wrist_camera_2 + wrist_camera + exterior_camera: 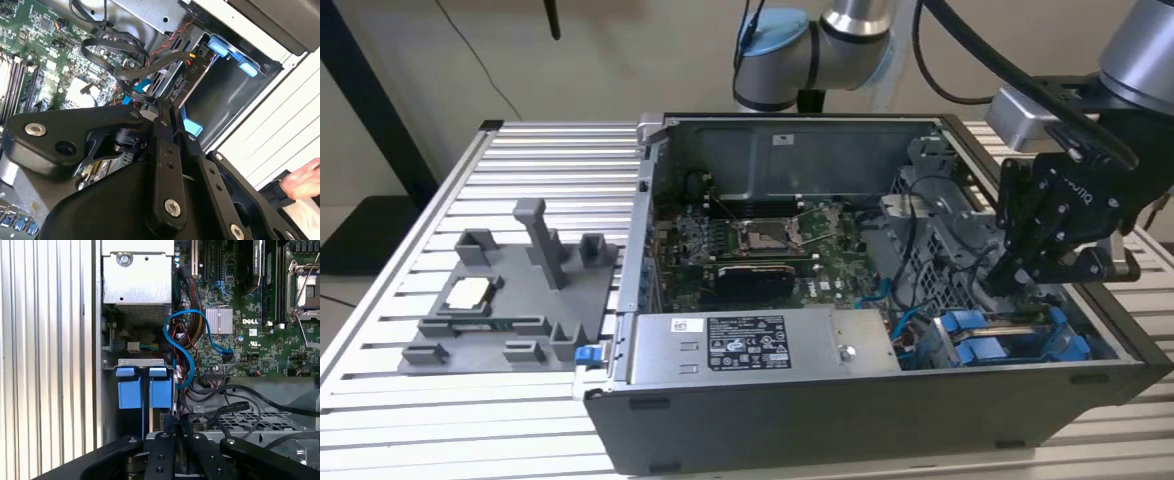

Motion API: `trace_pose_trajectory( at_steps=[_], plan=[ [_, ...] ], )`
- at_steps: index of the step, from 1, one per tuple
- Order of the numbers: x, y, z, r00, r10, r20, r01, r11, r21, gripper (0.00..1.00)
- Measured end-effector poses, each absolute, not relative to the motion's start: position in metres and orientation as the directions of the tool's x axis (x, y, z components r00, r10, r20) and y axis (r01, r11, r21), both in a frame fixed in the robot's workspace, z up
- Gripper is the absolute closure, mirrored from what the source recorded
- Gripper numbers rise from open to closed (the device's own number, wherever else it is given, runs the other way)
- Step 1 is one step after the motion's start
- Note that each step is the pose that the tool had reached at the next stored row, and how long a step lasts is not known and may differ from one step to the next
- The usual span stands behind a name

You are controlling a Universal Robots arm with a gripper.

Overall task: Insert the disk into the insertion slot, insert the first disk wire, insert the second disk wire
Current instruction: 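Insert the second disk wire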

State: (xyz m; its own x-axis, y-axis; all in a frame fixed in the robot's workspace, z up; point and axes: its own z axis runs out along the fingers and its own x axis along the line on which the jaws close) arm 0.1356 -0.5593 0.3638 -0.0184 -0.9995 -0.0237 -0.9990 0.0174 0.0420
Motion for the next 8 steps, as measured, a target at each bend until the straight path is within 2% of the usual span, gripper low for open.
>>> trace_pose_trajectory(
  at_steps=[8],
  plan=[
    [0.1361,-0.5616,0.363,-0.018,-1.0,-0.024,-0.999,0.017,0.042,0.84]
  ],
)
